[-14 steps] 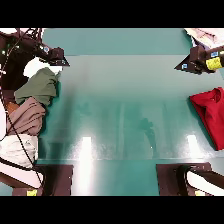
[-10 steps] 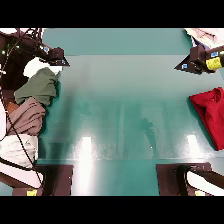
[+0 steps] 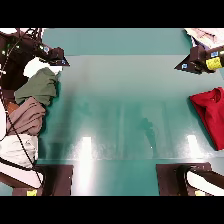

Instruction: Fold the shirts.

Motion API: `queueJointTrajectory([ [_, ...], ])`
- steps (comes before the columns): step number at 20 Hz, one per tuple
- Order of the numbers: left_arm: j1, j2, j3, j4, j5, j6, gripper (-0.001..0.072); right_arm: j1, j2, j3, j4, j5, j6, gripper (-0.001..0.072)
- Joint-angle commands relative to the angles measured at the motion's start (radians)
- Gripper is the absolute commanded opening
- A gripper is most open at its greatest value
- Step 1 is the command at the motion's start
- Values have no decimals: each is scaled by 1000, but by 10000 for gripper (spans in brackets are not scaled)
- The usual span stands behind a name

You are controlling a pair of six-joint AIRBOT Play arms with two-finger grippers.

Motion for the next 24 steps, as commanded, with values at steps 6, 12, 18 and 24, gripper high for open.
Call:
queueJointTrajectory([
  [6,16,-20,-3,546,426,-164,621,1,1,0,0,11,-2,23],
  [12,120,-198,-3,581,580,-183,621,41,0,-1,-2,11,-2,23],
  [18,146,-313,-2,579,694,-153,621,114,0,-1,-3,11,-2,23],
  [24,146,-327,4,575,734,-153,222,134,0,-1,-29,14,-2,22],
])
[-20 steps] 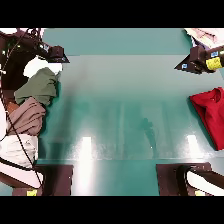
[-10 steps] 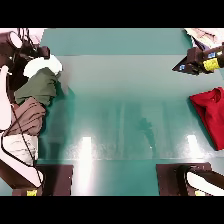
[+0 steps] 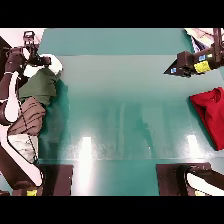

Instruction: Fold the shirts.

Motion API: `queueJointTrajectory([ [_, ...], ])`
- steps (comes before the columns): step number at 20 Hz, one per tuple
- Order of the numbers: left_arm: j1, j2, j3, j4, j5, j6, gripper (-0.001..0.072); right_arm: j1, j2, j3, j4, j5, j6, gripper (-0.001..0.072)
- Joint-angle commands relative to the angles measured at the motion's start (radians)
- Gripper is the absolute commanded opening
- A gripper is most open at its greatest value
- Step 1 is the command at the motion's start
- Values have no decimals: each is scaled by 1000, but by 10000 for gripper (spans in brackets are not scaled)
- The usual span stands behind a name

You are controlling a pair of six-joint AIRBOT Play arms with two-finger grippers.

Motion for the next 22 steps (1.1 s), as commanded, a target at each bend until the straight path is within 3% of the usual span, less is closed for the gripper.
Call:
queueJointTrajectory([
  [1,1,-10,14,-21,27,5,65,8,0,0,-12,3,0,23],
  [2,1,-10,29,-36,25,7,25,8,0,0,-11,5,0,23],
  [5,1,-2,123,-108,-56,8,24,8,0,0,-11,5,0,23],
  [7,-3,60,127,-164,-40,29,24,5,1,0,-11,-20,0,22],
  [11,-35,251,127,-425,-58,222,24,4,2,2,-8,-150,0,23],
  [14,-80,408,127,-698,-230,377,24,4,0,42,-10,-232,-45,22],
  [16,-131,505,127,-800,-331,422,24,0,0,106,-11,-271,-85,23],
  [22,-325,647,98,-842,-508,449,24,-91,1,297,-8,-236,-90,22],
])
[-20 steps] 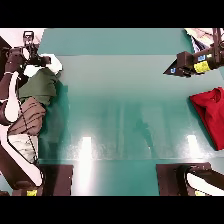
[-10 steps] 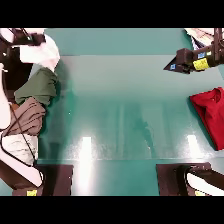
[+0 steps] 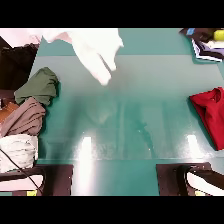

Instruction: Fold the shirts.

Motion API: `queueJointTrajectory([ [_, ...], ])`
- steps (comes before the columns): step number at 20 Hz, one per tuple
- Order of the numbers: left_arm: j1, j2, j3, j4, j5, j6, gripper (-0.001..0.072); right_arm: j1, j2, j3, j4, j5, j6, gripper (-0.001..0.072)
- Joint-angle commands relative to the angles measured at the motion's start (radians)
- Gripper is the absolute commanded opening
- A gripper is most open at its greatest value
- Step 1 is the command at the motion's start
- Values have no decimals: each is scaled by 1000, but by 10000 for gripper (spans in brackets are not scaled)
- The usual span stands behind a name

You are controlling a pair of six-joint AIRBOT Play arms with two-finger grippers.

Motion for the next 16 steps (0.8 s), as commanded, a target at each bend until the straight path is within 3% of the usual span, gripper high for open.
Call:
queueJointTrajectory([
  [1,-105,55,-63,-47,-154,31,24,-50,0,96,2,29,-10,23],
  [5,-166,8,-314,-29,-142,19,26,-69,0,136,1,110,-10,22],
  [6,-165,-18,-363,-28,-133,-3,147,-69,0,136,1,130,-10,22],
  [7,-154,-45,-393,-17,-130,-45,456,-69,0,136,1,153,-10,22],
  [8,-134,-68,-401,2,-147,-108,557,-69,-1,136,0,171,-10,22],
  [13,29,-76,-422,25,-388,-158,547,-69,-3,136,-2,186,-16,22],
  [16,50,-13,-642,46,-356,-156,548,-69,-3,136,-1,186,-22,22],
])
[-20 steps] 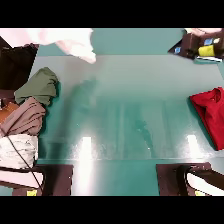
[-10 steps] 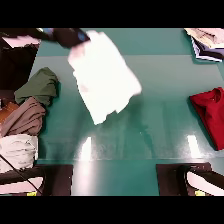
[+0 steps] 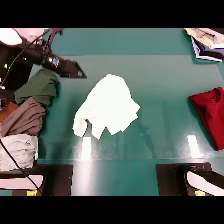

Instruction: Fold the shirts.

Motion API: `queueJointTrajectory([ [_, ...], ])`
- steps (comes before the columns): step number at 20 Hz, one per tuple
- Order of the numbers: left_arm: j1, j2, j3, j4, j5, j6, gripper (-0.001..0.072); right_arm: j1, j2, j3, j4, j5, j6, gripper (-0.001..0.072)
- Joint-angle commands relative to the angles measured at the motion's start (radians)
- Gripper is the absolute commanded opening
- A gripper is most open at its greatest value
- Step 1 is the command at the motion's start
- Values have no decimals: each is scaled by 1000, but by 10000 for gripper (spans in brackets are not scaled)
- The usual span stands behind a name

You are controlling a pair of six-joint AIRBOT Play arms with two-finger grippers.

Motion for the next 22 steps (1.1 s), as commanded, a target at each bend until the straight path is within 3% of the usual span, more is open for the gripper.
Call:
queueJointTrajectory([
  [1,31,53,-239,47,-21,-16,548,0,-2,1,0,9,-7,22],
  [4,31,102,-486,154,42,-15,548,0,-2,1,0,11,-8,22],
  [7,31,129,-647,162,55,-18,548,0,-2,0,0,11,-9,22],
  [14,31,160,-740,173,108,-19,548,0,-2,0,1,15,-9,22],
  [15,31,160,-741,175,107,-19,463,0,-2,0,1,21,-9,22],
  [16,31,160,-740,174,104,-18,216,0,-2,0,1,32,-9,23],
  [17,31,160,-740,173,105,-12,28,0,-2,-1,1,52,-8,22],
  [22,32,160,-615,188,77,6,24,18,13,-164,10,212,-9,24],
])
